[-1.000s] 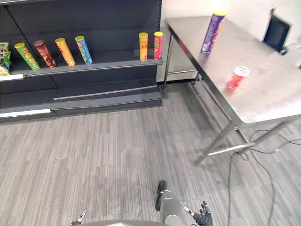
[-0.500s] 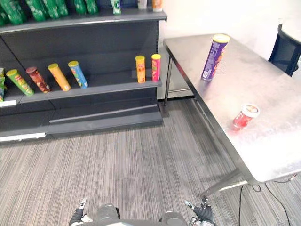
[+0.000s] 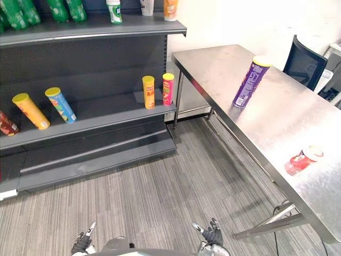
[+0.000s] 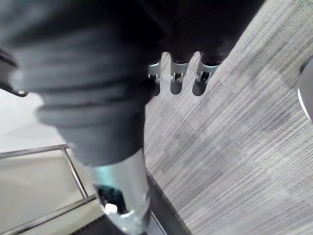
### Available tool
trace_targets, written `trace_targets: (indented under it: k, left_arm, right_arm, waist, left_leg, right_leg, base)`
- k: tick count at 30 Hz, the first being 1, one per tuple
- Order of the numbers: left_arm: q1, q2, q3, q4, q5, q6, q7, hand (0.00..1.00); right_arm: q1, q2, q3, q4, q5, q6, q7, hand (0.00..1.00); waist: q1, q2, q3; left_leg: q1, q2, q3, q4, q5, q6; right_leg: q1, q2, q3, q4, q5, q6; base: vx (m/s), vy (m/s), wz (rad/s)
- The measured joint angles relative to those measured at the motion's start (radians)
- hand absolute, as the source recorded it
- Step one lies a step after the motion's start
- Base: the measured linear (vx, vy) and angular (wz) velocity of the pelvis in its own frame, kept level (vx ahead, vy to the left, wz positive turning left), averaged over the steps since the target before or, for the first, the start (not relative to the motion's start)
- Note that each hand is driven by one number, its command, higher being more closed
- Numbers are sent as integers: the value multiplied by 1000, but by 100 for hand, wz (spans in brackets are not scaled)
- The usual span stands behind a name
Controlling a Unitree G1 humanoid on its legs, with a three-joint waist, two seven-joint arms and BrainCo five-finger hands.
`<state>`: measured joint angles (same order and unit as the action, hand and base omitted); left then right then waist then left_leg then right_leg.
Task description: Put the gum and the chips on the shelf.
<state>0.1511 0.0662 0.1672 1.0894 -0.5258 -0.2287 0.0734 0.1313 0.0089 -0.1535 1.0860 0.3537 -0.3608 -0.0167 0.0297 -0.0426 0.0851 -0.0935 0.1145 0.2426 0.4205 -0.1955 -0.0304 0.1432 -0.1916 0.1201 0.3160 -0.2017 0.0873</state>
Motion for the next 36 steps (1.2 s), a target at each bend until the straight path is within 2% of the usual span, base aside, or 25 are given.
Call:
trace_targets:
  k: [2,5,8,9,12,16,17,19,21,22,23,24,25,26,27,28,29,30,31,32,36]
  left_arm:
    - [-3,8,-33,16,0,26,-2,0]
    - [-3,9,-44,16,24,42,-10,0]
    - [-2,6,-44,15,33,44,-12,0]
    - [0,6,-44,14,33,44,-12,0]
    - [2,4,-45,13,37,44,-13,0]
    - [3,-2,-45,5,37,43,-9,0]
    - [3,-4,-45,5,37,44,-6,0]
    - [4,-9,-45,5,49,45,-4,0]
    - [3,-10,-44,5,71,45,-2,0]
    - [0,-11,-47,3,73,46,3,0]
    - [-3,1,-47,6,73,46,10,0]
    - [-6,8,-47,7,72,52,12,0]
    - [-11,33,-41,1,70,59,12,0]
    - [-19,36,-48,25,74,67,15,0]
    - [-23,33,-52,29,74,66,16,0]
    - [-37,20,-67,25,74,64,17,0]
    - [-49,12,-88,26,76,64,18,0]
    - [-54,10,-101,26,79,64,18,0]
    - [-60,13,-124,27,82,64,20,0]
    - [-73,23,-123,30,74,65,25,0]
    - [-71,26,-156,36,70,65,39,0]
  right_arm:
    - [1,-9,-3,16,0,0,-6,0]
    - [5,-12,-6,27,0,-3,-10,0]
    - [15,-12,4,27,0,-16,-19,0]
    - [18,-12,6,26,-1,-19,-20,0]
    - [30,-12,17,26,-1,-33,-25,0]
    - [38,-12,16,23,-1,-47,-34,0]
    - [41,-12,15,19,0,-50,-43,0]
    - [50,-14,14,-2,17,-61,-50,0]
    - [47,-15,10,-16,34,-67,-48,0]
    - [37,-24,10,-16,43,-68,-36,0]
    - [10,-24,24,-16,42,-67,-17,0]
    - [-1,-23,37,-16,42,-68,-7,0]
    - [-14,-16,57,-21,41,-71,15,0]
    - [-24,-21,69,-17,40,-74,29,0]
    - [-34,-25,79,-16,39,-78,33,0]
    - [-54,-44,81,-15,39,-83,39,0]
    - [-60,-63,81,-10,39,-80,44,0]
    - [-62,-68,81,-10,39,-78,45,0]
    - [-53,-67,81,-10,38,-73,47,0]
    - [-51,-62,82,-4,38,-58,46,0]
    - [-34,-52,83,-2,38,-56,40,0]
  waist:
    - [-7,12,-11]
    - [-14,13,-24]
    - [-13,15,-35]
    - [-11,13,-37]
    - [-4,8,-52]
    - [1,7,-65]
    - [-2,9,-70]
    - [-3,9,-72]
    - [-4,17,-64]
    - [-6,29,-49]
    - [-5,9,-26]
    - [-5,-3,-19]
    - [0,-40,-1]
    - [2,-38,8]
    - [-1,-29,14]
    - [-6,10,43]
    - [-10,19,70]
    - [-16,31,68]
    - [-32,23,77]
    - [-24,11,103]
    - [-41,15,98]
  left_leg:
    - [51,-7,-5,-57,0,0]
    - [80,-11,-2,-113,1,0]
    - [88,6,2,-142,18,-9]
    - [96,9,2,-153,31,-10]
    - [116,25,-5,-195,83,-19]
    - [114,47,-5,-195,85,-20]
    - [114,55,-4,-190,85,-20]
    - [122,70,1,-195,86,-20]
    - [185,91,51,-245,89,-22]
    - [240,103,93,-286,91,-19]
    - [283,106,146,-291,91,-19]
    - [295,106,169,-281,91,-20]
    - [314,84,212,-247,89,-22]
    - [325,106,205,-230,56,-40]
    - [325,94,179,-249,35,-61]
    - [321,68,157,-299,40,-64]
    - [326,72,210,-324,24,-61]
    - [326,64,215,-340,21,-64]
    - [328,45,229,-374,2,-78]
    - [348,25,244,-388,2,-83]
    - [360,25,239,-402,3,-84]
  right_leg:
    - [-8,-2,0,39,23,1]
    - [-38,-1,-2,94,32,11]
    - [-54,18,-7,104,62,14]
    - [-54,22,-10,105,76,23]
    - [-57,42,-28,107,126,19]
    - [-71,61,-32,108,133,17]
    - [-84,71,-34,125,143,4]
    - [-160,74,-92,238,179,-16]
    - [-232,34,-202,376,247,-33]
    - [-287,-7,-286,483,185,-46]
    - [-343,-54,-398,532,38,-45]
    - [-356,-73,-471,493,23,-53]
    - [-352,-78,-609,346,127,-123]
    - [-305,-41,-642,260,122,-135]
    - [-290,-22,-652,216,122,-135]
    - [-276,13,-667,155,122,-135]
    - [-283,35,-677,128,108,-134]
    - [-286,34,-689,115,92,-126]
    - [-286,33,-712,80,51,-117]
    - [-276,28,-715,60,26,-123]
    - [-243,45,-732,8,40,-111]
  base:
    - [193,7,-16]
    - [102,-30,-6]
    - [65,-46,-5]
    - [40,-43,-1]
    - [57,-77,-1]
    - [62,-82,-14]
    - [82,-83,-33]
    - [73,-48,-42]
    - [75,-43,-66]
    - [101,-86,-118]
    - [81,-81,-132]
    - [92,-93,-157]
    - [118,-163,-171]
    - [118,-163,-172]
    - [50,-139,-159]
    - [-53,1,-132]
    - [-47,-11,-111]
    - [-30,-1,-59]
    - [-14,-33,-37]
    - [-42,-18,-33]
    - [-60,7,1]
